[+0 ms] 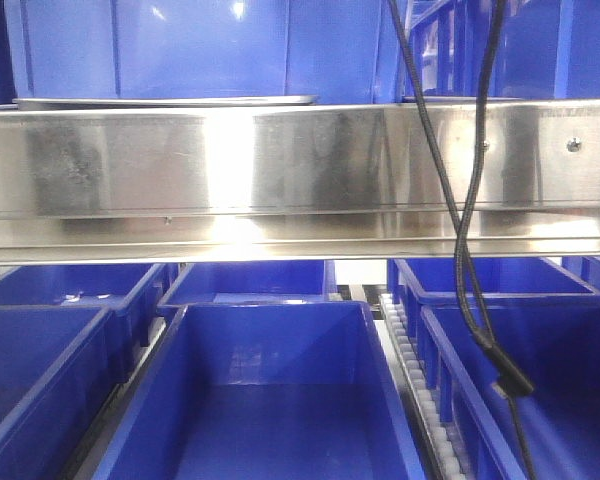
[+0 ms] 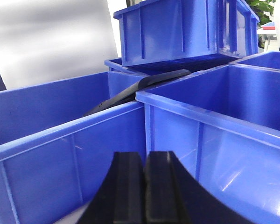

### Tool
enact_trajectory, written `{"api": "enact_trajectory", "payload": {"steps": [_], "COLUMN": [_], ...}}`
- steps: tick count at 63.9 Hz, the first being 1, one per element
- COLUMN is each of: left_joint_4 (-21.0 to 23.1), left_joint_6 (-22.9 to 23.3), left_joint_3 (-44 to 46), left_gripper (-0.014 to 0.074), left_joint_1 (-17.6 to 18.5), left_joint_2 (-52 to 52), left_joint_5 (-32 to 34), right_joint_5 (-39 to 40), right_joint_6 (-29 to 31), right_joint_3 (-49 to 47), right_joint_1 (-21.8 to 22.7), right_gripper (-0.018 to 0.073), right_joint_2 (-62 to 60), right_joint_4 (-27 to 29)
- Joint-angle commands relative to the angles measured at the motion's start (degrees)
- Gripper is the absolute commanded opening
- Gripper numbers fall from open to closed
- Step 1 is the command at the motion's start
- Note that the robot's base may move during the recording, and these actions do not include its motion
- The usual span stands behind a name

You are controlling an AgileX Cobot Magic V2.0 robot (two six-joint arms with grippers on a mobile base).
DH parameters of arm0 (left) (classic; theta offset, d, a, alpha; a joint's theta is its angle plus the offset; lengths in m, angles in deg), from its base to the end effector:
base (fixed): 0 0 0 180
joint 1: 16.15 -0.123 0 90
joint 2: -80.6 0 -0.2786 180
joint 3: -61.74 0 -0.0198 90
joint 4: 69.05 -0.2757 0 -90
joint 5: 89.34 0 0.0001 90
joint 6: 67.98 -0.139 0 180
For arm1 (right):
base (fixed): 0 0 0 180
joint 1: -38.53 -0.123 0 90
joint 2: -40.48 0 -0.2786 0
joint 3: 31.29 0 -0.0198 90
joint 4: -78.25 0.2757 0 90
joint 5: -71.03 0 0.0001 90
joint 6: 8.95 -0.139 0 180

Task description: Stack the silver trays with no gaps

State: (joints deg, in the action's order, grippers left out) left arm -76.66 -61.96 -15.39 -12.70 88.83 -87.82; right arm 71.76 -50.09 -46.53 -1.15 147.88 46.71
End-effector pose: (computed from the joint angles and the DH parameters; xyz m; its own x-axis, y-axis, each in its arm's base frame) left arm 0.1354 -0.0086 0.2197 0.1086 0.0212 -0.9939 0.0607 0.9978 0.0279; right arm 0.3831 0.3190 0.3944 -0.1277 0.1108 -0.9856 -0.6312 0.7575 0.1669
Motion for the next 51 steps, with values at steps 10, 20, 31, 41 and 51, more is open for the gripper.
{"api": "enact_trajectory", "payload": {"steps": [10,20,31,41,51], "left_joint_4": [-0.1,-0.1,-0.1,-0.1,-0.1], "left_joint_6": [-0.1,-0.1,-0.1,-0.1,-0.1], "left_joint_3": [0.1,0.1,0.1,0.1,0.1], "left_gripper": [0.0004,0.0004,0.0004,0.0004,0.0004], "left_joint_1": [0.1,0.1,0.1,0.1,0.1], "left_joint_2": [-0.3,-0.3,-0.3,-0.3,-0.3], "left_joint_5": [1.0,1.0,1.0,1.0,1.0], "right_joint_5": [0.8,-16.9,-15.3,-1.0,4.4], "right_joint_6": [0.1,0.2,0.2,0.2,0.2], "right_joint_3": [-0.1,0.4,9.3,23.5,36.5], "right_joint_1": [-1.1,-6.0,-7.9,-6.9,-3.8], "right_gripper": [-0.0079,-0.0079,-0.0079,-0.0079,-0.0079], "right_joint_2": [-3.0,-7.0,-14.3,-23.6,-33.5], "right_joint_4": [-2.1,-10.5,-13.4,-13.8,-13.1]}}
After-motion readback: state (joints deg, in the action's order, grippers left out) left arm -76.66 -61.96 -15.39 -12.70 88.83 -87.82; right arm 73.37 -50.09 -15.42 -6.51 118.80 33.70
